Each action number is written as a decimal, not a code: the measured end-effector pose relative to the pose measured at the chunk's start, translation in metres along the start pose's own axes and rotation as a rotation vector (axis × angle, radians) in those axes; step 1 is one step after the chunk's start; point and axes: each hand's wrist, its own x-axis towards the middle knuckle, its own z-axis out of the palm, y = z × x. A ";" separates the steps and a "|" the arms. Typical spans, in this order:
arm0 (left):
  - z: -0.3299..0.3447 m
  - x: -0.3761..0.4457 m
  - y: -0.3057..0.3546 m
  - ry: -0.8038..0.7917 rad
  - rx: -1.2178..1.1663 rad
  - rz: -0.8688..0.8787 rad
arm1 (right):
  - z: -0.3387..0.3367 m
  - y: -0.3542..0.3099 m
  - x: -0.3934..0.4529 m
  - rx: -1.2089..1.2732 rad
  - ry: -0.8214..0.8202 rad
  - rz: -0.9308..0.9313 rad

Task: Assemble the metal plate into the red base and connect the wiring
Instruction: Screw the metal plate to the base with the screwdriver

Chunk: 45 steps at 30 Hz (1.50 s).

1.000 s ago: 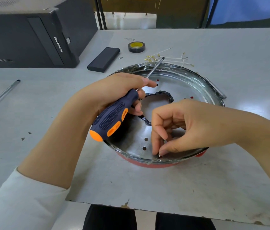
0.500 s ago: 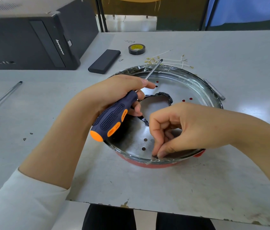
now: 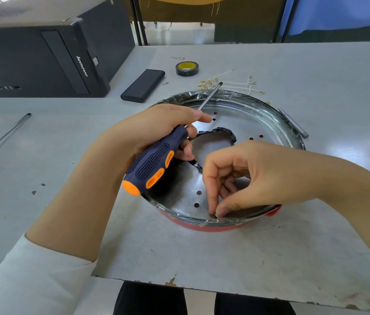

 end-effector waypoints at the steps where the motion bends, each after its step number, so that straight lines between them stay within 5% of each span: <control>1: 0.000 0.000 0.000 0.000 -0.001 -0.001 | 0.000 0.000 0.000 -0.010 0.001 -0.003; 45: 0.000 -0.002 -0.001 0.009 0.010 0.011 | -0.004 0.007 0.003 -0.147 0.026 -0.116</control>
